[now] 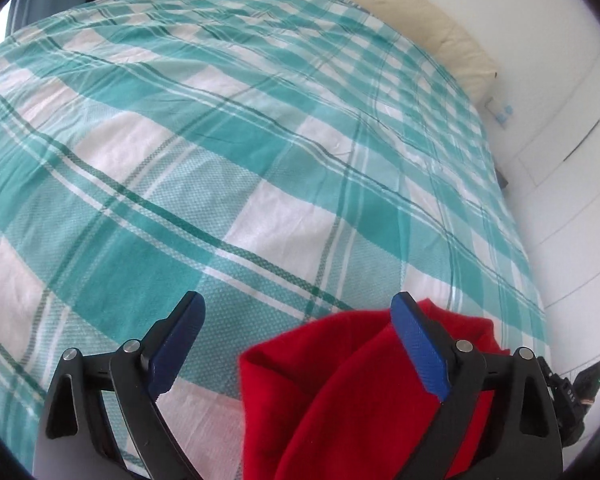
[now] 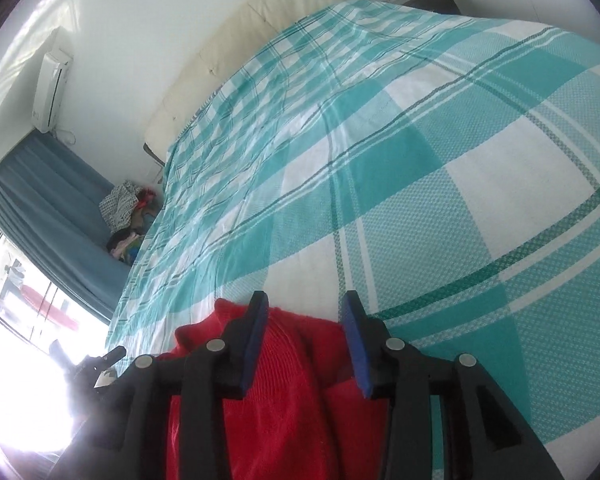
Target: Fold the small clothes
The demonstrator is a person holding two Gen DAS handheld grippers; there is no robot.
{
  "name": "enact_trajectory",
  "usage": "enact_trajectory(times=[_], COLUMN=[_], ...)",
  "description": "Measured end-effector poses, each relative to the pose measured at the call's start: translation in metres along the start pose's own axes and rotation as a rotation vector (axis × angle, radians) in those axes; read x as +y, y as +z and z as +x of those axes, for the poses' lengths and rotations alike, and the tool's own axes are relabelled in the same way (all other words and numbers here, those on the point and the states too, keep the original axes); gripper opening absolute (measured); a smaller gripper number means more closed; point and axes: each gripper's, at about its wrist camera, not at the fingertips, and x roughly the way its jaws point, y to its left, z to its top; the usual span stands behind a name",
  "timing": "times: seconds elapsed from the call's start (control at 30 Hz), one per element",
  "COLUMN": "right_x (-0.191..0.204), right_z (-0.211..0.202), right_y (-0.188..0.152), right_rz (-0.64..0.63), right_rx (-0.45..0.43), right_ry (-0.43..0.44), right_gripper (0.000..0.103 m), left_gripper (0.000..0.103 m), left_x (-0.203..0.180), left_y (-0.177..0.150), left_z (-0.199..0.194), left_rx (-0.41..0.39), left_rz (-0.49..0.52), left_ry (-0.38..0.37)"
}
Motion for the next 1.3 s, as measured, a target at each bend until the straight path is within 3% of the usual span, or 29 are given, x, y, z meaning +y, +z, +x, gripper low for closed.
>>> enact_trajectory(times=[0.17,0.33,0.53,0.6,0.87,1.3], right_x=[0.010,0.021,0.051,0.059,0.074,0.073], right_z=[-0.051,-0.103,-0.155,-0.167,-0.168,-0.162], right_y=[-0.019,-0.068,-0.131,-0.144,-0.158,-0.161], right_rz=[-0.125,-0.209,-0.324,-0.360,-0.508,-0.505], right_rx=[0.000,0.029,0.023,-0.005,-0.066,-0.053], right_ry=[-0.058,-0.092,-0.103,-0.096,-0.173,-0.166], right_gripper=[0.041,0.046,0.050,0.056,0.057,0.057], left_gripper=[0.095,0.096,0.098,0.098,0.098,0.098], left_x=[0.004,-0.010,-0.021,-0.022,-0.022,-0.018], left_y=[-0.036,-0.101,-0.165,-0.172,-0.180,-0.182], left_z=[-0.052,-0.100,-0.138,-0.140,-0.127,-0.127], left_rx=[-0.023,-0.031,-0.098,-0.116,-0.173,-0.156], left_rz=[0.139,0.303,0.374,0.384,0.406,0.391], left_ry=[0.068,0.152,0.191,0.200,0.279,0.307])
